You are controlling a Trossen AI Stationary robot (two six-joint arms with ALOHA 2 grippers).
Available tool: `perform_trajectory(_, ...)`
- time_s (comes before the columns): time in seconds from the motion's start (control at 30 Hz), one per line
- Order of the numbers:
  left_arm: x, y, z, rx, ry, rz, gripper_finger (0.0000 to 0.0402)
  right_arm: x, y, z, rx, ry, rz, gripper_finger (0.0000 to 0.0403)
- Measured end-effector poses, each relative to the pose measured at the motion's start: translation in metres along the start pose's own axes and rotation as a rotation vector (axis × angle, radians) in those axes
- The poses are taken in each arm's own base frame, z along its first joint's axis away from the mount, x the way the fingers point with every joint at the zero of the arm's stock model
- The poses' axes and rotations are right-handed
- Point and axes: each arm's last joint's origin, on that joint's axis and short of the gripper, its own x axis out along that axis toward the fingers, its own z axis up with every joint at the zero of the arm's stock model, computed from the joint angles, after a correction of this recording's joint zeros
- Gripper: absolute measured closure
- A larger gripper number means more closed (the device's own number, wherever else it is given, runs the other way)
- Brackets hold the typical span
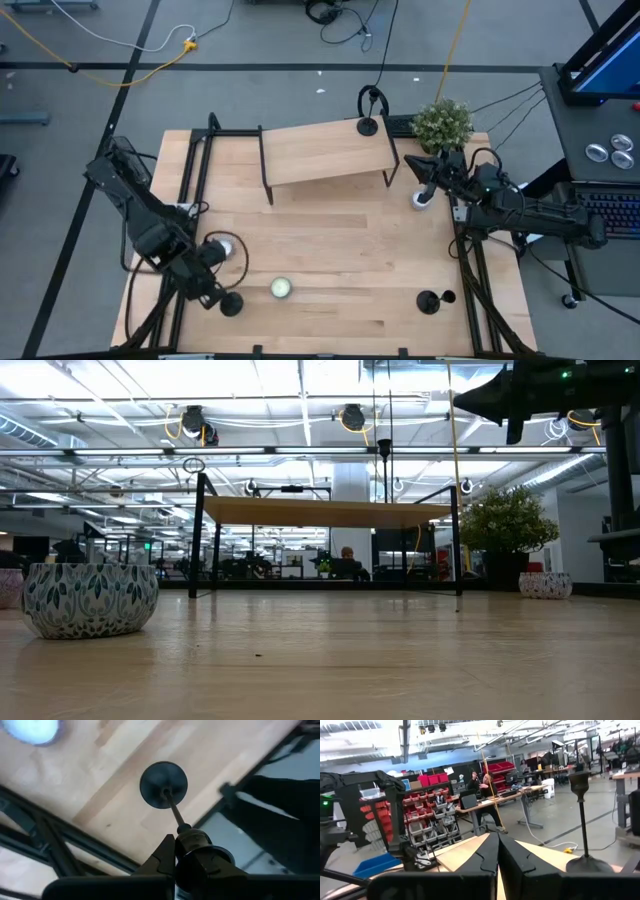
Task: Pick & Place candle stick holders
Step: Put the left black candle holder on the shelf
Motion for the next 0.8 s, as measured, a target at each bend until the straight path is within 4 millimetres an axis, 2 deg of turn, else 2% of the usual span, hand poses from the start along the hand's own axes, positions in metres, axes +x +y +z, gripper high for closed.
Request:
perform_trajectory(0.17, -0.03, -0.01, 0.021, 0.036, -0.104, -0.107, 0.0384, 0.003, 0.0, -0.003, 0.006, 0.019, -0.004, 0.0403)
perform_trajectory(0.3, -0.064, -0.017, 0.046, 0.096, -0.293, -0.192, 0.0384, 0.007, 0.0, -0.008, 0.01, 0.054, -0.003, 0.0403)
perform_trajectory(0.47, -0.097, -0.015, 0.077, 0.117, -0.456, -0.234, 0.0384, 0.017, 0.008, -0.012, 0.02, 0.083, 0.218, 0.0403)
perform_trajectory(0.6, -0.105, -0.013, 0.099, 0.143, -0.504, -0.249, 0.0384, 0.025, 0.014, -0.008, 0.023, 0.016, 0.349, 0.0401)
perform_trajectory(0.8, -0.097, -0.017, 0.133, 0.223, -0.48, -0.238, 0.0384, 0.044, 0.027, -0.004, 0.019, 0.014, 0.399, 0.0387)
